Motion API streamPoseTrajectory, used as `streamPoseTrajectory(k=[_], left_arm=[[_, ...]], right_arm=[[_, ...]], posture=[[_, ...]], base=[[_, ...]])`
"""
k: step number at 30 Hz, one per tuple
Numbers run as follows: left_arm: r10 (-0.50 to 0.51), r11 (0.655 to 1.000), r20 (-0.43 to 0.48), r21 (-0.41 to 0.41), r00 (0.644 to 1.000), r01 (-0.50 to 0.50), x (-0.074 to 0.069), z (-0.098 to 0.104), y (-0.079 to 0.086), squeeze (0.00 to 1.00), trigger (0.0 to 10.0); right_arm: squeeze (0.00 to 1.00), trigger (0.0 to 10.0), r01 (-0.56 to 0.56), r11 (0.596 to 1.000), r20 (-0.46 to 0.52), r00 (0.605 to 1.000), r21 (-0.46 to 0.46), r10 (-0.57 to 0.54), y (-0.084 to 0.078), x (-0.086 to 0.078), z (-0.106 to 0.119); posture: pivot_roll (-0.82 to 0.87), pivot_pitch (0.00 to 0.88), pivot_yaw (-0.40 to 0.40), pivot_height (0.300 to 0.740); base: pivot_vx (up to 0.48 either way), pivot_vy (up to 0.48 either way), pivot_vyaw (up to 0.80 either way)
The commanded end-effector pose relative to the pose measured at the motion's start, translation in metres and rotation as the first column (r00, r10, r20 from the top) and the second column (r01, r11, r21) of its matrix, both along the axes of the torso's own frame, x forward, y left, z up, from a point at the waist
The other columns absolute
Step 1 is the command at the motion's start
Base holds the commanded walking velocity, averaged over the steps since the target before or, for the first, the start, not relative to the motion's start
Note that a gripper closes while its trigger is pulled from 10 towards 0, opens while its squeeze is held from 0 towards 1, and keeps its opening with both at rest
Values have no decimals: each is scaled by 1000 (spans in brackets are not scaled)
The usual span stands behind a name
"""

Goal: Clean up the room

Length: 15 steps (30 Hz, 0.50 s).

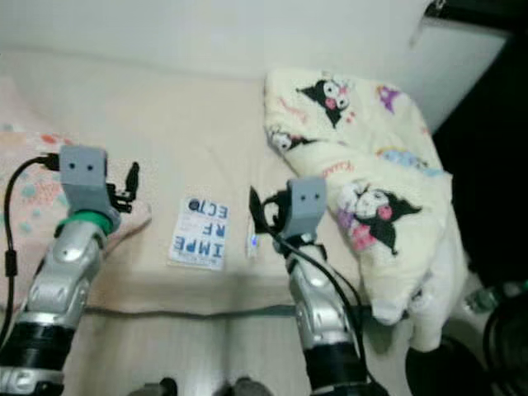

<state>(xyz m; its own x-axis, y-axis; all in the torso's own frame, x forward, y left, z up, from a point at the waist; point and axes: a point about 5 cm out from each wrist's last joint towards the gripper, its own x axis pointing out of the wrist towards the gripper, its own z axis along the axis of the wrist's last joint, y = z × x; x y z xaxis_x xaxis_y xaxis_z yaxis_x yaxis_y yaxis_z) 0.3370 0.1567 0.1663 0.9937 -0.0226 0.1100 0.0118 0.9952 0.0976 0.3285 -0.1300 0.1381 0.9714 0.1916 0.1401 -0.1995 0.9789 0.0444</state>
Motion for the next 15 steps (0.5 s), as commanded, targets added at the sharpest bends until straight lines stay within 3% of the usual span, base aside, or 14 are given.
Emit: streamPoseTrajectory(k=[1,6,15], left_arm=[[-40,999,-23,4,999,41,-3,-7,-8,0,10000],[-134,991,-80,13,988,136,-11,-20,-20,0,10000],[-114,993,-110,4,987,115,-15,-30,-21,0,10000]], right_arm=[[0,10000,19,1000,-25,999,0,-19,-6,-3,-7],[0,10000,46,999,-36,998,-13,-46,-12,-3,-10],[0,10000,112,994,-46,993,-11,-113,-20,-4,-13]], posture=[[-83,57,-49,732],[-83,57,-49,732],[-88,69,-44,727]], base=[[0,0,0],[0,0,0],[0,0,0]])
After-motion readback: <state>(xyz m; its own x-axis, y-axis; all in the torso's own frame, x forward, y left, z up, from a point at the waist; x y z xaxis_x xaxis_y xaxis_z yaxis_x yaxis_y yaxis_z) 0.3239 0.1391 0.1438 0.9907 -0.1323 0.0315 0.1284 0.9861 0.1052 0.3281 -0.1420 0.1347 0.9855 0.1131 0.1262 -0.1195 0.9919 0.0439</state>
